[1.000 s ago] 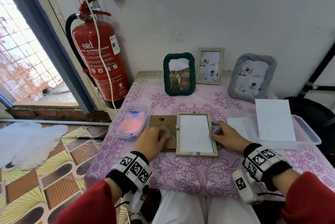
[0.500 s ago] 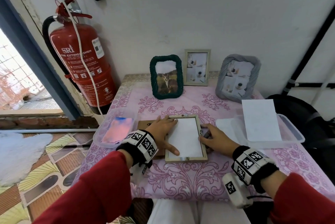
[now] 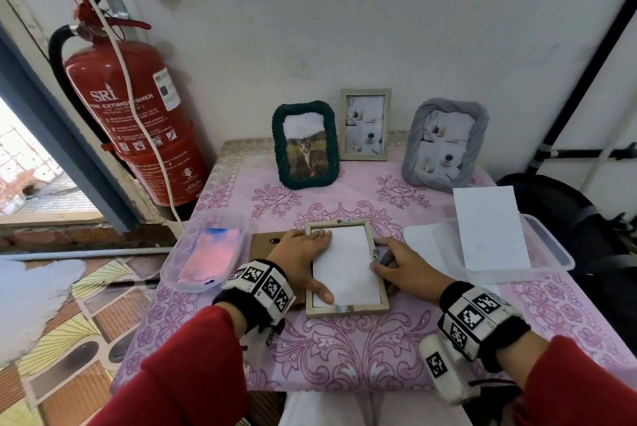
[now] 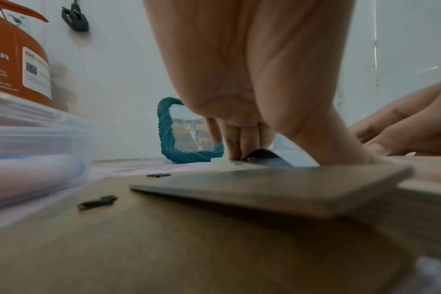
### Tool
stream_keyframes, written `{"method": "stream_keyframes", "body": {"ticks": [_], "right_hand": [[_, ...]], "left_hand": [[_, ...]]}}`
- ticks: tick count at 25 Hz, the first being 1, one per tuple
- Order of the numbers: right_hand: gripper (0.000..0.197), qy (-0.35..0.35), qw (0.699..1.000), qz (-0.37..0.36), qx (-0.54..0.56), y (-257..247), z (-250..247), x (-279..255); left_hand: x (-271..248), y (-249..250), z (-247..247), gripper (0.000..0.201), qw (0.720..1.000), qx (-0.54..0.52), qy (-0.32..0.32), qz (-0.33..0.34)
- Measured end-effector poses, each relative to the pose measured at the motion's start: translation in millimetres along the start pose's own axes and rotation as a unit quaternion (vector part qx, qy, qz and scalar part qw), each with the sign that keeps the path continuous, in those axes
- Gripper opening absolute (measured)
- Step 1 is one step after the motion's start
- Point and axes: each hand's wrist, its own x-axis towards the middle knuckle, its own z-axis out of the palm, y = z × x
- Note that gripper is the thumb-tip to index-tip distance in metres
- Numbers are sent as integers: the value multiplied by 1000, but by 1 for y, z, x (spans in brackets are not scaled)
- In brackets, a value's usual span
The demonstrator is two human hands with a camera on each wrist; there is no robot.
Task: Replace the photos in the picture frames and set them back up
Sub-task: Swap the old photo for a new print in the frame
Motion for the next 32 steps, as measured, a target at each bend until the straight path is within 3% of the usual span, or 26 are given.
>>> {"method": "stream_keyframes", "body": {"ticks": [4, 7, 9, 14, 16, 19, 23, 25, 28, 32], "right_hand": [[61, -10, 1000, -9, -1, -1, -1, -2], [57, -11, 1000, -22, -10, -2, -1, -2], [53, -9, 999, -28, -17, -1, -1, -2], [51, -10, 999, -36, -21, -1, -1, -3], [50, -11, 999, -35, -11, 0, -1, -4], [51, -13, 999, -37, -17, -1, -2, -4], [52, -10, 999, -40, -19, -1, -2, -5], [52, -11, 999, -42, -21, -2, -3, -5], [52, -12, 999, -44, -17, -2, -3, -6], [53, -5, 998, -49, -37, -1, -1, -5]], "left_hand": [[1, 0, 4, 109, 1000, 2, 17, -6], [-2, 1, 7, 98, 997, -62, 40, -17], [-6, 3, 9, 94, 990, -129, 43, -25], [-4, 4, 3, 85, 988, -150, 44, -3], [-6, 3, 3, 93, 982, -181, 48, -7], [-12, 4, 8, 107, 944, -317, 86, -30], [-12, 13, 12, 97, 835, -521, 165, -66], [-11, 18, 12, 86, 817, -537, 193, -89], [-9, 23, 10, 55, 792, -575, 182, -99], [-12, 22, 6, 48, 780, -574, 210, -134]]}}
